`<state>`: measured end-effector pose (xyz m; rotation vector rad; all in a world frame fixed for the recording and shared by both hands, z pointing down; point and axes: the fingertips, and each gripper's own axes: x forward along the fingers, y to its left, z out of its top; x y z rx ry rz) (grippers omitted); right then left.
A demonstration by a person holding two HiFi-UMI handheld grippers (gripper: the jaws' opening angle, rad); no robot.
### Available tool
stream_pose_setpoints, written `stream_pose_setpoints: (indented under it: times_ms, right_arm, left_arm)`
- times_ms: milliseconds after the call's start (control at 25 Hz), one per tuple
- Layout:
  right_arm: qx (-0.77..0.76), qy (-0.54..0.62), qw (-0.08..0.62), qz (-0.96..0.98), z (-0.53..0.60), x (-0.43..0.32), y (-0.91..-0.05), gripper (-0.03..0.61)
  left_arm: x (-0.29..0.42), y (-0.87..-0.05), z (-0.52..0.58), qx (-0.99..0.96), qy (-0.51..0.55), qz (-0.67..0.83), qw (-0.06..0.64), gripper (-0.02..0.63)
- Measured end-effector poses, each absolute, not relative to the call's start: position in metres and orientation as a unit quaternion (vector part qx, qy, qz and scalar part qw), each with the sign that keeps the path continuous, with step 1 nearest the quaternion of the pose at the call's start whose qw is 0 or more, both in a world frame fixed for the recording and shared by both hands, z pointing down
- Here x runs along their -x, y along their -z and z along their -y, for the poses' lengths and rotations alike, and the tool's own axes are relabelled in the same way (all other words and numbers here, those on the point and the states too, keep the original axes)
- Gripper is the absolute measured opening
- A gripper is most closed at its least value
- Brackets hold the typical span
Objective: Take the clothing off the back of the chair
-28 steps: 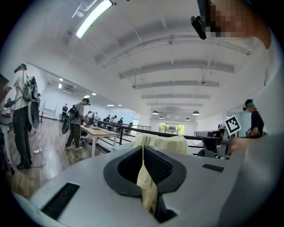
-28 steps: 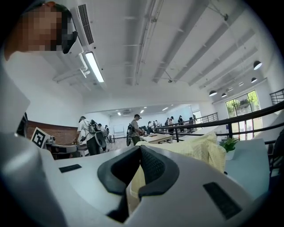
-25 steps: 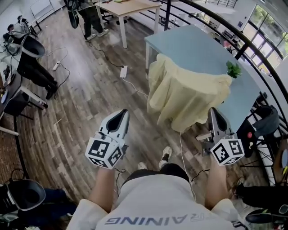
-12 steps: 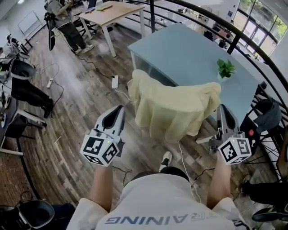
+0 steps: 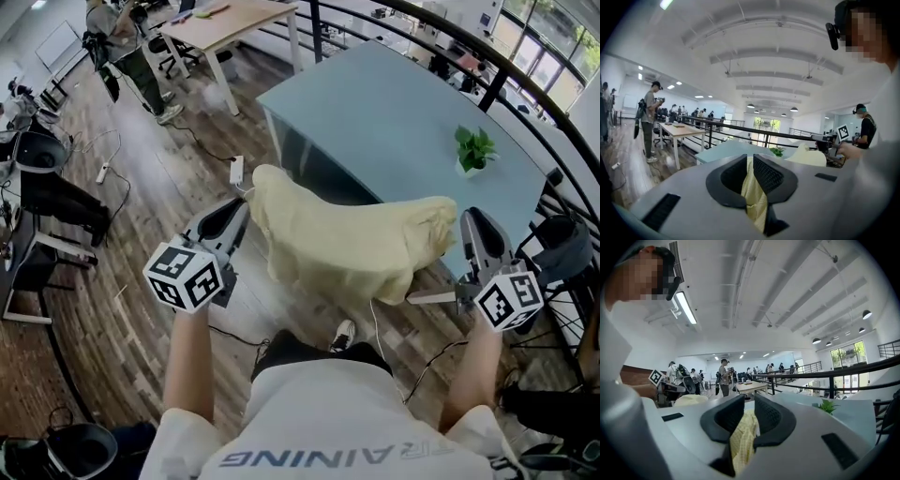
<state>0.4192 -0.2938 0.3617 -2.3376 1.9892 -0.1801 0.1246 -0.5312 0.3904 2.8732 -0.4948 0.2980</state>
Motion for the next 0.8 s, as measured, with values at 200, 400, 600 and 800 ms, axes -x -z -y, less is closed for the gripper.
stream_pose_setpoints:
  times_ms: [200,400,600,800]
  right_arm:
    - [0.753,0.105,0.002,-0.649,0.301,-0.434,-0.374,0.187]
    - [0.747,0.147,-0.008,-0.649,0.309,-0.431,-0.391,0.247]
    - [0.716,0.156,-0.018,-0.68,0.32,-0.427,-0.406,0.29]
    - [0.656,0.181,0.01,-0.733,0.328,-0.427,-0.41,0.305]
  left_arm:
    - [-0.148,-0.403,0.567,-0.971,-0.132,0.092,0.178,0.207]
    - [-0.17,-0.423,0.586,-0.958,-0.167,0.038,0.231,0.259]
    - [-0.191,-0.438,0.601,-0.927,-0.172,-0.018,0.333,0.296]
    - [-0.203,-0.444,0.595,-0.872,-0.18,-0.112,0.441,0.305]
